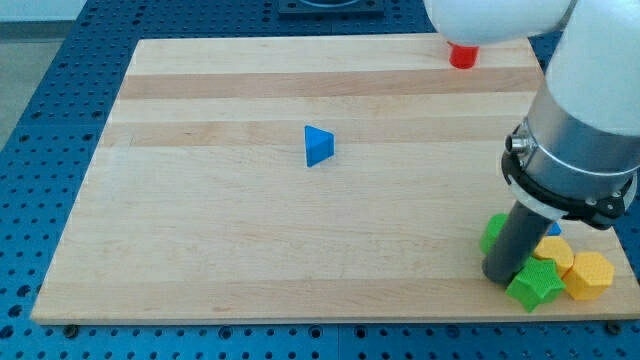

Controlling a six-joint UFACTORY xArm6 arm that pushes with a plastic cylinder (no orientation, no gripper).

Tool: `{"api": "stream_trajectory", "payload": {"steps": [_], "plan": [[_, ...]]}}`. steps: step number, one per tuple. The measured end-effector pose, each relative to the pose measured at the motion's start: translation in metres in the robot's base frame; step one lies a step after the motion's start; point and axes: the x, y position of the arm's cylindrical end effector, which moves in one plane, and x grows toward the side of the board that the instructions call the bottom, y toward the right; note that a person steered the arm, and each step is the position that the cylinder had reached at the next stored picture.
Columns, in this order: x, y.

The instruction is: Place your hand at the left of the blue triangle

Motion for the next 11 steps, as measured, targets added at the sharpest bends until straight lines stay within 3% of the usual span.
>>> {"api": "stream_trajectory", "payload": {"steps": [2, 4, 6, 8, 9, 11], "plan": [[0.013, -0.027], [0.03, -0.126], [0.001, -0.192], [-0.012, -0.219], [-0.041, -0.242], [-0.161, -0.244]]}}
